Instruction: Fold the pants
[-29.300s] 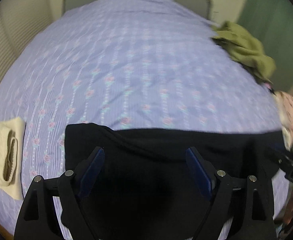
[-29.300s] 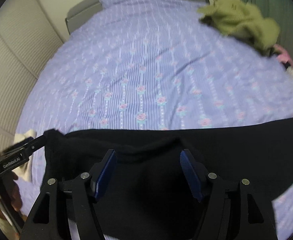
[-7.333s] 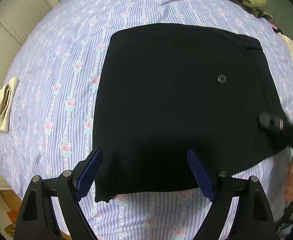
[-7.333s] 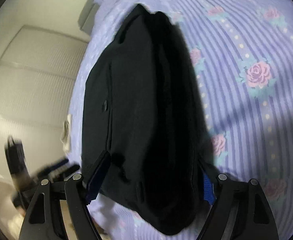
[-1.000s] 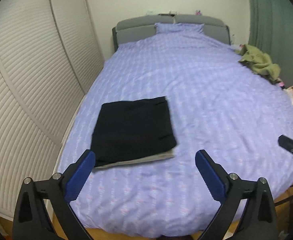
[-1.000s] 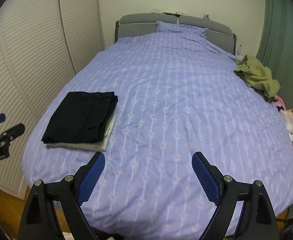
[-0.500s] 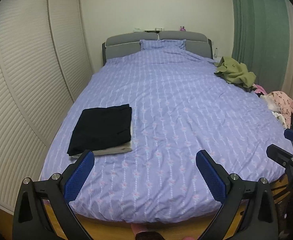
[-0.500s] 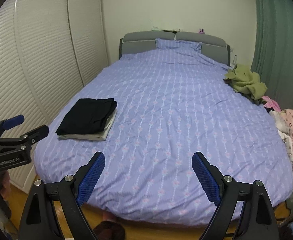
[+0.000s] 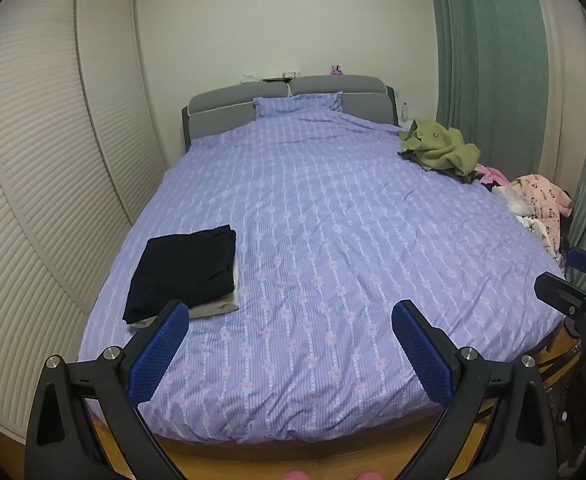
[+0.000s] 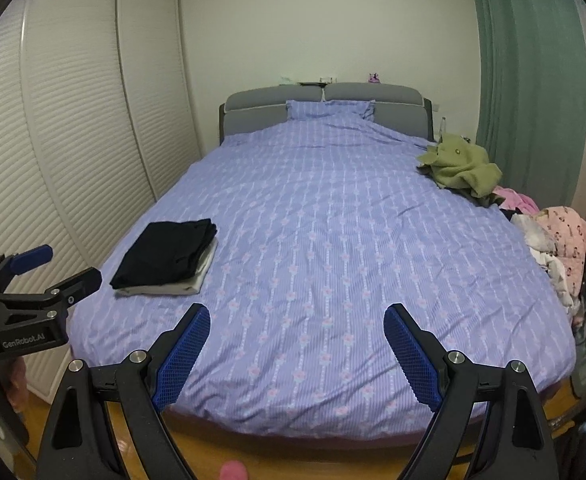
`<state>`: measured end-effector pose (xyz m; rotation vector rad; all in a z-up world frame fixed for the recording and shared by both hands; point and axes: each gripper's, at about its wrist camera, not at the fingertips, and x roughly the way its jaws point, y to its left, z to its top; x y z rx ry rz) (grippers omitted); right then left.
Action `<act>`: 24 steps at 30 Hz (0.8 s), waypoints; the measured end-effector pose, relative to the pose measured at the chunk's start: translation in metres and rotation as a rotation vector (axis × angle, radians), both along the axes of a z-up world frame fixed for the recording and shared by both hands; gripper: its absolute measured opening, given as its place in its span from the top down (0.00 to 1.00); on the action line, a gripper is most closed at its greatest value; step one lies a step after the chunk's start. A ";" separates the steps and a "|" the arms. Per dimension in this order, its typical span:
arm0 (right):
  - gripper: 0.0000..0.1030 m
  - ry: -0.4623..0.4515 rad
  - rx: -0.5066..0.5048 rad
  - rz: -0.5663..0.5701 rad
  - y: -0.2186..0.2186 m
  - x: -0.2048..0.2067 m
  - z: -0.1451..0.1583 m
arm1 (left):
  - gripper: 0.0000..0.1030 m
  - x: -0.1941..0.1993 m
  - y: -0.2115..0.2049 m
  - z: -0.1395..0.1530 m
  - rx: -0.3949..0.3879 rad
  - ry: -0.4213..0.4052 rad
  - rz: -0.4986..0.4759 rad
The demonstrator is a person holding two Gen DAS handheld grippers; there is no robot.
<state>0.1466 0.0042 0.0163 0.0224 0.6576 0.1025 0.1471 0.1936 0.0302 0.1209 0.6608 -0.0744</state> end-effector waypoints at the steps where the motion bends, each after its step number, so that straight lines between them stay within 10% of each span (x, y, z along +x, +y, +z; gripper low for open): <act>1: 0.13 -0.004 -0.002 -0.003 -0.001 -0.002 0.001 | 0.00 -0.001 -0.001 0.000 -0.005 0.000 0.000; 24: 0.13 -0.030 0.014 -0.002 -0.011 -0.011 0.006 | 0.00 -0.018 -0.009 0.005 -0.007 -0.022 0.009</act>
